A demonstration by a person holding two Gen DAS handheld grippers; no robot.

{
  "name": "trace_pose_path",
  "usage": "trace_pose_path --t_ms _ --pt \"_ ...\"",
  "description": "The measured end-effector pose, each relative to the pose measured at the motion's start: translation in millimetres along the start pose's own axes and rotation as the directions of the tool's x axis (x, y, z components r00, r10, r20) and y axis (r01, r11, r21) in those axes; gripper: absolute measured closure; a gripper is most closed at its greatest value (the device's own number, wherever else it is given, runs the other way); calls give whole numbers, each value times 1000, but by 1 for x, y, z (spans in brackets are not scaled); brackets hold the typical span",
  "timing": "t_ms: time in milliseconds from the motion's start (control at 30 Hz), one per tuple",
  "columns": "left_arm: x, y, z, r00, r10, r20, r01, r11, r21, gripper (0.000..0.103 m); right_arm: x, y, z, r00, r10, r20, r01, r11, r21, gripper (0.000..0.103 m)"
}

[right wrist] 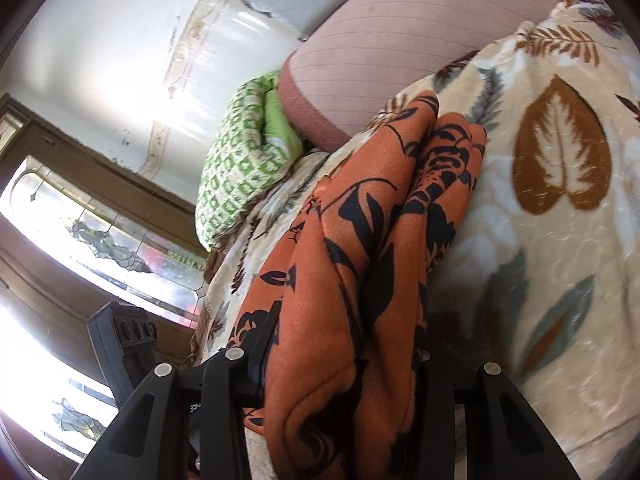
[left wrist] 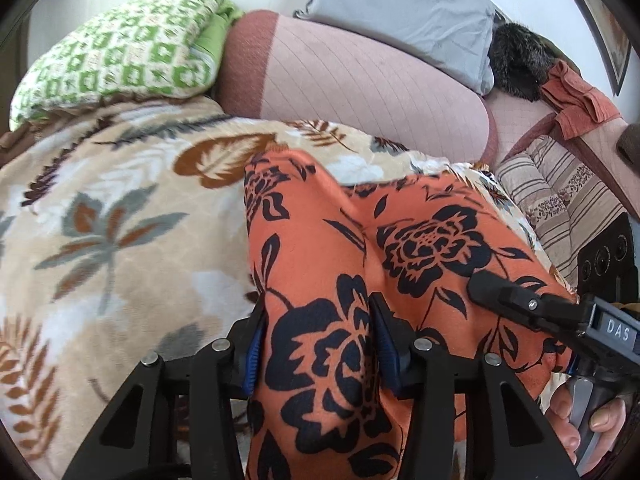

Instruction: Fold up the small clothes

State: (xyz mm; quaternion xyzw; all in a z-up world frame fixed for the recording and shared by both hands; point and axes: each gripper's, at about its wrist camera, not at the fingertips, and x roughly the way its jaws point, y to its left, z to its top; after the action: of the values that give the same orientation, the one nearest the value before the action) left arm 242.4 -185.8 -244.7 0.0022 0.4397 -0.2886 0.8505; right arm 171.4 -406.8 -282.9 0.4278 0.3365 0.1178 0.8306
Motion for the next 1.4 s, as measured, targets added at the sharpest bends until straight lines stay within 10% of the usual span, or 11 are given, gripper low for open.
trace_pose_path --t_ms 567,1400 --pt "-75 24 -45 999 34 41 -37 997 67 56 -8 62 -71 998 -33 -44 29 996 -90 61" --pt "-55 28 -77 996 75 -55 -69 992 108 55 -3 14 -105 991 -74 -116 81 995 62 62"
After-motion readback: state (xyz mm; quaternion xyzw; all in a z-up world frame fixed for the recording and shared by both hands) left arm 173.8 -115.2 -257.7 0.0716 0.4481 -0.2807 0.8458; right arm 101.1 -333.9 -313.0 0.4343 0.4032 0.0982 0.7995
